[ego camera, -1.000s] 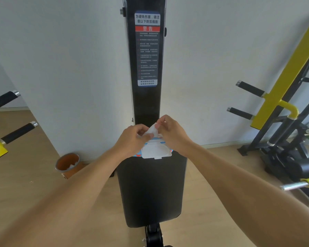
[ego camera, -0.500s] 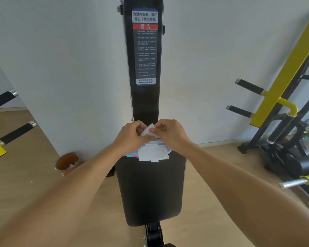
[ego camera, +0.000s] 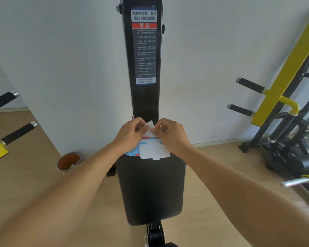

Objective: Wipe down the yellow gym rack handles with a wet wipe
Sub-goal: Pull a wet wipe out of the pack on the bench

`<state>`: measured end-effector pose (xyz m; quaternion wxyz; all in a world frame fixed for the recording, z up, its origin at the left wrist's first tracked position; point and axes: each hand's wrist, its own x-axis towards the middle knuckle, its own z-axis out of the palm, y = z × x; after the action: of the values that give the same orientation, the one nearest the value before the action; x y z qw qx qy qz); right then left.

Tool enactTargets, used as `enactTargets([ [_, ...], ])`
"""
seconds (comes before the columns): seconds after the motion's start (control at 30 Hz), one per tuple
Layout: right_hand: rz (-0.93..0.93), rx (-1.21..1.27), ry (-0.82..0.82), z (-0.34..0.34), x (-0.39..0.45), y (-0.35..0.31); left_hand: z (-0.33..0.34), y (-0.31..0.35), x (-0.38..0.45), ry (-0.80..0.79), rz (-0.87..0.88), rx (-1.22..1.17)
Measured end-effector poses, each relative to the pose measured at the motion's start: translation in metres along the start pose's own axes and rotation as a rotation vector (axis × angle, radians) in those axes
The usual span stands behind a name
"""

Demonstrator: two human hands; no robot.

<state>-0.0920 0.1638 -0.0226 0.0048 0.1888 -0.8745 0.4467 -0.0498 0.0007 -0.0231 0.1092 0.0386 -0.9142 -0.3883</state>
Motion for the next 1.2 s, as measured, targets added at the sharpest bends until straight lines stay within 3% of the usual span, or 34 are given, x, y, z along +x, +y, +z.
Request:
enactTargets([
  [0.2, 0.088, 0.357, -0.046, -0.009, 0.006, -0.006, -0.003, 0.005, -0.003, -0.125, 0.094, 0.062],
  [0.37, 0.141, 0.589, -0.183, -0.014, 0.004, -0.020, 0.001, 0.005, -0.004, -0.107, 0.050, 0.091],
  [0.53, 0.227, 0.777, -0.152, -0.024, 0.012, -0.023, 0.002, 0.003, -0.001, -0.024, 0.131, 0.160],
  [0.63, 0.187, 0.674, -0.096, -0.021, 0.011, -0.025, 0.002, 0.005, -0.004, -0.073, 0.107, 0.127],
  [0.73, 0.043, 0.380, 0.012, -0.019, 0.010, -0.024, 0.003, 0.005, -0.008, -0.120, 0.065, 0.114],
  [0.9, -0.147, 0.082, -0.105, -0.022, 0.006, -0.022, 0.007, 0.002, -0.014, -0.081, 0.018, 0.059],
  [1.0, -0.194, -0.079, -0.073, -0.024, 0.003, -0.020, 0.006, 0.003, -0.013, -0.066, 0.030, 0.040],
  [1.2, -0.199, -0.106, 0.008, -0.019, -0.001, -0.019, 0.003, 0.004, -0.017, -0.102, 0.039, -0.030],
])
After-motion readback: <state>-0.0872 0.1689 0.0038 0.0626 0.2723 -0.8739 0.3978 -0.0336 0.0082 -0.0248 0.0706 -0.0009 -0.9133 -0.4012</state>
